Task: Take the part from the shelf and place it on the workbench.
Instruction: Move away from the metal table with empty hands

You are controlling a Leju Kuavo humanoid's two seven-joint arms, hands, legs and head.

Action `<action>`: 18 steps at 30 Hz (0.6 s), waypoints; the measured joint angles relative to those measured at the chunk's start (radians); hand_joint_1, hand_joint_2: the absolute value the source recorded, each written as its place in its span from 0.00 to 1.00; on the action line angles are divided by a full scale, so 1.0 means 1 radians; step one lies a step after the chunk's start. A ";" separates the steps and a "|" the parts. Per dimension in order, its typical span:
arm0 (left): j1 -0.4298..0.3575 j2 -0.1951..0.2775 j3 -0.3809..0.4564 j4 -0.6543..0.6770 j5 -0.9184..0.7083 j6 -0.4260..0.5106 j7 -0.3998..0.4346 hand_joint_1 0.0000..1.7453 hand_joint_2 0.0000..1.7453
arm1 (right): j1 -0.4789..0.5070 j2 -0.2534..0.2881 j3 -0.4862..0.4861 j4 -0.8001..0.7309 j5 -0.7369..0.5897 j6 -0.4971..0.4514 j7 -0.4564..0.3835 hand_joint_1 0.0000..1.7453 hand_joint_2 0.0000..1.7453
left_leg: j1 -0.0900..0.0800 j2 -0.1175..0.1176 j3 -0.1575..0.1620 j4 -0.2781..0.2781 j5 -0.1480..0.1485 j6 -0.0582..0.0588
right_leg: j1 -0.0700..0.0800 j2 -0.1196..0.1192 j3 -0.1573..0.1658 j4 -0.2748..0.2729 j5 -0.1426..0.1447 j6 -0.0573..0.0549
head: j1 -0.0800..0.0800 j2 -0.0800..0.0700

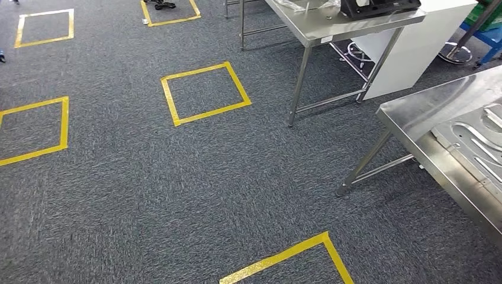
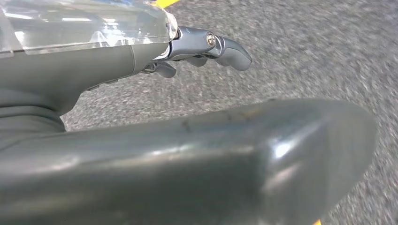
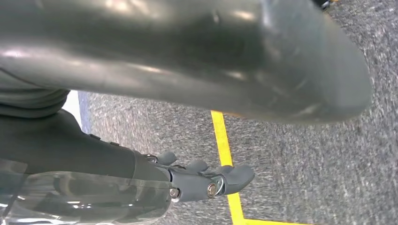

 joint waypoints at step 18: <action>0.007 -0.004 -0.022 0.000 0.001 0.018 0.042 0.00 0.00 | 0.008 -0.010 -0.009 0.000 -0.002 0.022 0.054 0.00 0.00 | 0.035 0.068 -0.053 0.099 -0.027 -0.083 | 0.003 -0.082 0.158 -0.327 0.148 -0.040 | -0.003 0.000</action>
